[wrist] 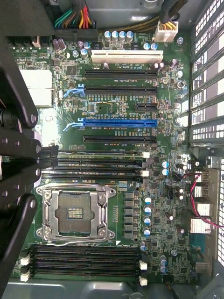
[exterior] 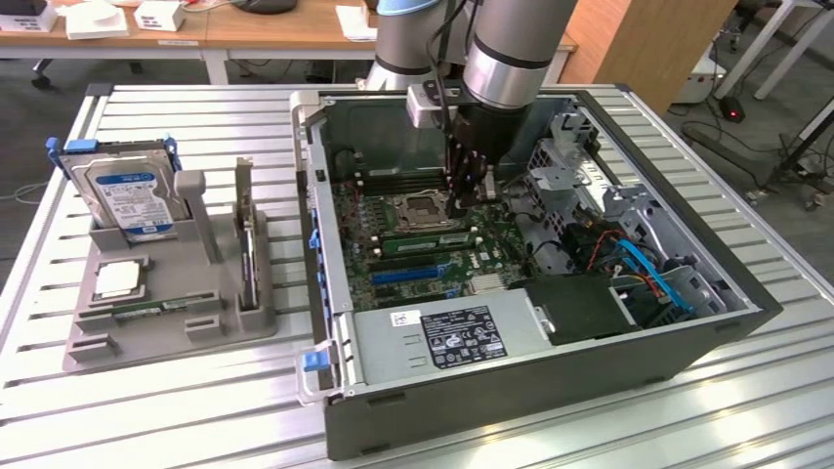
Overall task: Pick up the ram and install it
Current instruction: 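Press down the ram until it locks into place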
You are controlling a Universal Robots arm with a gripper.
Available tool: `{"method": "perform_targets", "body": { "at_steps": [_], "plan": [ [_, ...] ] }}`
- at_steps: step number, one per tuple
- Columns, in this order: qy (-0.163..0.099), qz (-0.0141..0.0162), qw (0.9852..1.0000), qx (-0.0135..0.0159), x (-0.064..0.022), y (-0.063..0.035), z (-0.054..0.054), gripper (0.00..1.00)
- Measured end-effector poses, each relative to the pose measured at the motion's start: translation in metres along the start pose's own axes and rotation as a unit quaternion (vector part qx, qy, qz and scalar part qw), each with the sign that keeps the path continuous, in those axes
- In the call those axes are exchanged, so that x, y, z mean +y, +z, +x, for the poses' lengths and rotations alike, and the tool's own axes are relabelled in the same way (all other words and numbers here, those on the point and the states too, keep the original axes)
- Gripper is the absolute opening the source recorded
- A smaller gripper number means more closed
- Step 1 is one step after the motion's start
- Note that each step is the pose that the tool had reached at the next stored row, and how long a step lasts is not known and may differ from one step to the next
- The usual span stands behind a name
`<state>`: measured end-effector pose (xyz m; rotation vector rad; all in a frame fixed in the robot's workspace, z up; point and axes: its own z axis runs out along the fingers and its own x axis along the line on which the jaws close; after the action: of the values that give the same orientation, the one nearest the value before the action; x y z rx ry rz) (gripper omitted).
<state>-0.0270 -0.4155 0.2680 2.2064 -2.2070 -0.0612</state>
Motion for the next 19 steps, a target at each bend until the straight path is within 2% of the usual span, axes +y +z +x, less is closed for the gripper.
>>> {"method": "perform_targets", "body": {
  "at_steps": [6,11,16,19],
  "plan": [
    [0.000,0.0000,1.0000,0.0000,0.0004,0.0001,0.000,0.09],
    [0.000,0.0000,1.0000,0.0000,0.0050,0.0002,0.000,0.09],
    [0.000,0.0000,1.0000,0.0000,0.0115,0.0005,0.000,0.09],
    [0.000,0.0000,1.0000,0.0001,0.0184,0.0007,0.000,0.09]
  ]
}}
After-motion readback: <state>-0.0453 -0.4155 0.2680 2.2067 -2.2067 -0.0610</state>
